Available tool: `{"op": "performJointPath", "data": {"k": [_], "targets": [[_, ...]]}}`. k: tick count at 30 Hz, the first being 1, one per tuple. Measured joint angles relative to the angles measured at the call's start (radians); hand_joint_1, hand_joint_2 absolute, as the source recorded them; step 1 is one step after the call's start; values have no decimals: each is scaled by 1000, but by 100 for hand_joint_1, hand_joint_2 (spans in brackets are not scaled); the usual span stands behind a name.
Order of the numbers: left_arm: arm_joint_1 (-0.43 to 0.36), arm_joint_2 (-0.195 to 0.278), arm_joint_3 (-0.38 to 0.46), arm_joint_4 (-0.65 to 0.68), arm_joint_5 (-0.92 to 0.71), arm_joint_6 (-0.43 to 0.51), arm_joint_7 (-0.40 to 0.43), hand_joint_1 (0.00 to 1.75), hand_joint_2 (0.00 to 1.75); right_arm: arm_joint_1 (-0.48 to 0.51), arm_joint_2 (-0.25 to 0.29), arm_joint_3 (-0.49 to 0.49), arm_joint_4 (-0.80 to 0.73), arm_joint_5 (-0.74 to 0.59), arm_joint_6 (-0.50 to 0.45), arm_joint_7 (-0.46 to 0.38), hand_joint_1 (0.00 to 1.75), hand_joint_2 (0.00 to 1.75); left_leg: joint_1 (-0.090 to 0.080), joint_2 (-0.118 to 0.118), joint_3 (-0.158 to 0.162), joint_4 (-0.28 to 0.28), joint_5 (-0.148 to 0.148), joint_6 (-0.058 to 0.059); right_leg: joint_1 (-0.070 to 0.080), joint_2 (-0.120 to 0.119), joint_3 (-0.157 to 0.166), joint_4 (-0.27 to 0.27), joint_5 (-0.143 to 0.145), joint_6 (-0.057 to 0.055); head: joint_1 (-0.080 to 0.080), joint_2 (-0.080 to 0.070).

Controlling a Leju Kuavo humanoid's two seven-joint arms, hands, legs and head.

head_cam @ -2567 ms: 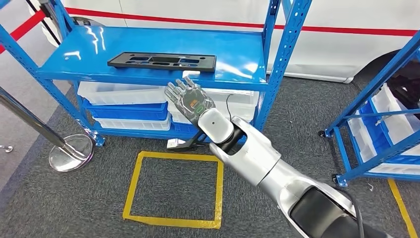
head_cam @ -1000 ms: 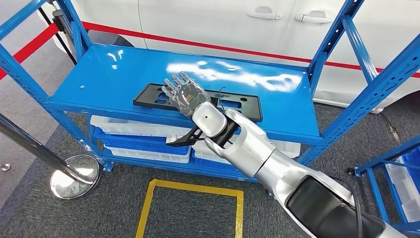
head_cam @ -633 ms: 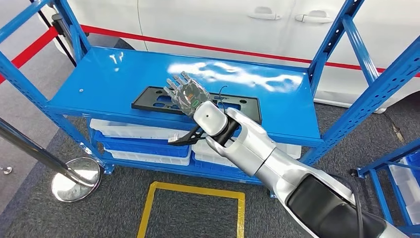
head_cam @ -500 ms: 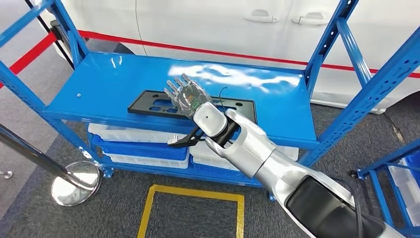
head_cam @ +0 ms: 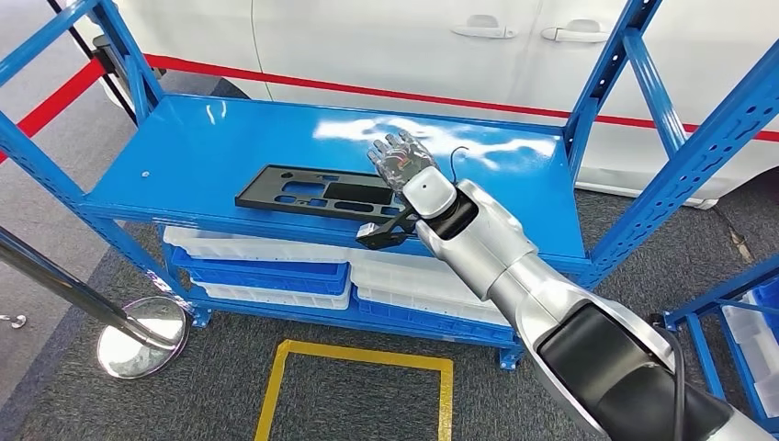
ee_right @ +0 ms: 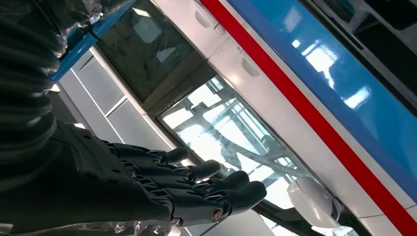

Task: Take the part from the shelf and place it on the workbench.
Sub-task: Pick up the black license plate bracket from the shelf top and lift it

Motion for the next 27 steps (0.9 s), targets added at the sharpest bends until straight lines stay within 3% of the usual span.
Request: {"op": "performJointPath", "data": {"k": [20,24,27], "targets": [[-2,8,18,6,13,0,-25,0,0,-5,28,8,9,0,-6,-31,0,175,0,0,-2,2,0,0,-2,-1,0,0,0,0,0,0],[-3,10,21,9,9,0,-21,0,0,-7,36,15,10,0,-8,-39,0,0,-4,0,-6,7,-3,8,-6,-1,1,0,5,7,0,0],[-6,13,21,12,6,0,-25,0,0,-12,41,17,10,0,-12,-44,0,0,0,1,7,-12,-5,27,-5,-1,-4,23,12,19,0,0]]}}
